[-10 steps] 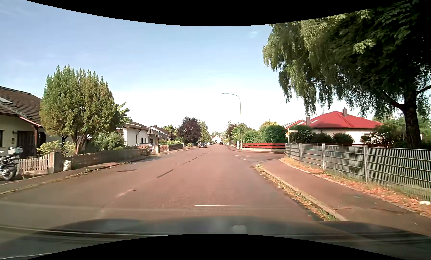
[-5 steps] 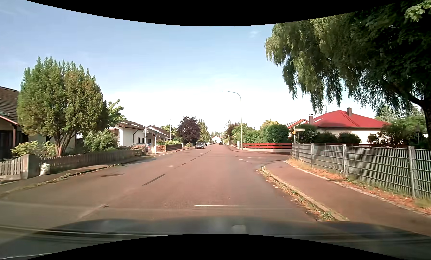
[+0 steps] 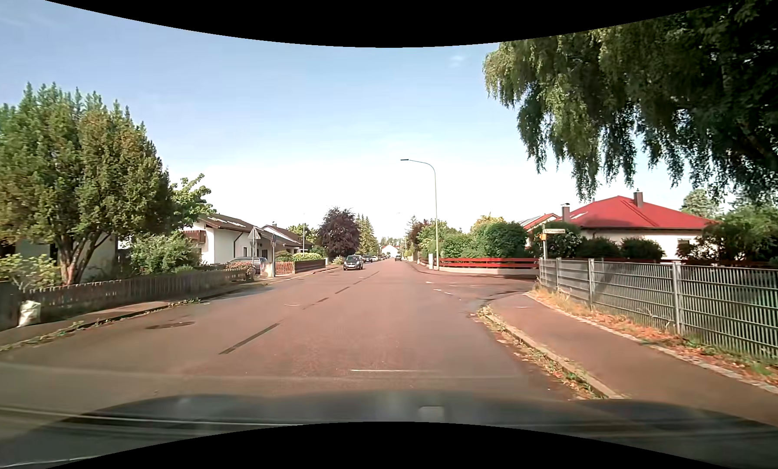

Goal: Follow the waypoints while adhering to traffic rules and regulations

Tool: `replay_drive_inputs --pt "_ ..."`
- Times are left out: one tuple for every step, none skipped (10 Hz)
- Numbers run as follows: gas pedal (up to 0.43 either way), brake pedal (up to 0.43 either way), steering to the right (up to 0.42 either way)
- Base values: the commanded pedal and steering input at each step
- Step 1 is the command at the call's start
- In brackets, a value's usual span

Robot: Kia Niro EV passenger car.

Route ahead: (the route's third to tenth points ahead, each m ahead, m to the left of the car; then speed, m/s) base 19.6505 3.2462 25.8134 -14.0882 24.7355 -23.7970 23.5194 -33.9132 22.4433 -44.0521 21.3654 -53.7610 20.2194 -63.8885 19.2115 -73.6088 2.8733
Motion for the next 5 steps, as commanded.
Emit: replay_drive_inputs --pt "0.0 0.0 0.001" --pt "0.0 0.0 0.001" --pt "0.0 0.0 0.001" --pt "0.0 0.0 0.001" --pt "0.0 0.0 0.001"
